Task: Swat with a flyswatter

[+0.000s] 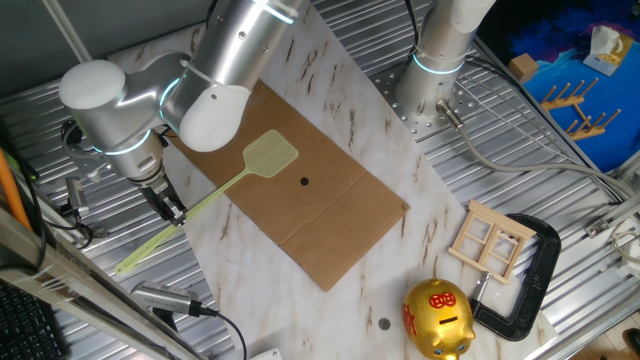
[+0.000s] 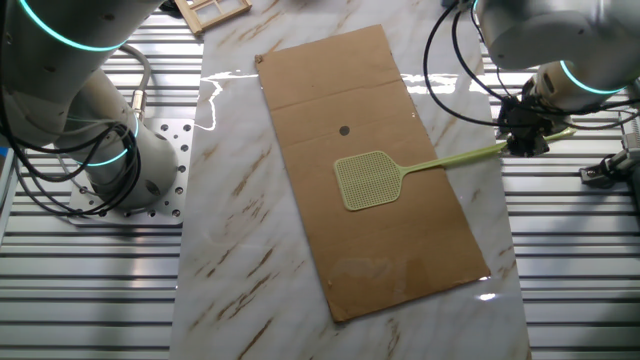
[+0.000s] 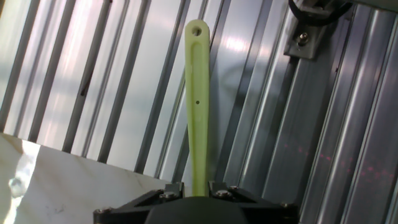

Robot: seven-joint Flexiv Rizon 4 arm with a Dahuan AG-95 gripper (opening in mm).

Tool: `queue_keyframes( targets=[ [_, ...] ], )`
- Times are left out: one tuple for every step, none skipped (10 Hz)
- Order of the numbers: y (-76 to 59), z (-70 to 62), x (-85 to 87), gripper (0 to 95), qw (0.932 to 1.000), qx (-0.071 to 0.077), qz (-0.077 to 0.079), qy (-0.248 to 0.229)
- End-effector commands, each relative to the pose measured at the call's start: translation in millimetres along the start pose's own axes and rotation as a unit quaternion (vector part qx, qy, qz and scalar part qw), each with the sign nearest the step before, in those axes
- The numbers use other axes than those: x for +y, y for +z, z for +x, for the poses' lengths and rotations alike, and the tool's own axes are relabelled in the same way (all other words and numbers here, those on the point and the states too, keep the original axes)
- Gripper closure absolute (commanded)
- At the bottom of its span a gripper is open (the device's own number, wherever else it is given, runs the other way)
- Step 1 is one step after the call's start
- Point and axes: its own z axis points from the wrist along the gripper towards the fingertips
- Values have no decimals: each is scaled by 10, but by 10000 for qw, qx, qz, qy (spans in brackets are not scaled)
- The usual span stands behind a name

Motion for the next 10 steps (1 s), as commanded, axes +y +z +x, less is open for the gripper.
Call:
queue_keyframes(
  targets=[
    [0, -1, 5, 950, 10000, 18, 19, 0],
    [-12, 10, -7, 950, 10000, 56, 72, -33],
    [-36, 33, -32, 950, 9998, 78, 148, -45],
    [-63, 61, -67, 950, 9997, 103, 225, -57],
    [-79, 96, -146, 950, 9994, 143, 309, -53],
    [-72, 123, -246, 950, 9993, 146, 313, -114],
    [-53, 186, -439, 950, 9989, 167, 303, -323],
    [-35, 241, -576, 950, 9982, 191, 301, -475],
    [-2, 335, -769, 950, 9971, 197, 293, -669],
    [13, 400, -873, 950, 9959, 197, 288, -829]
  ],
)
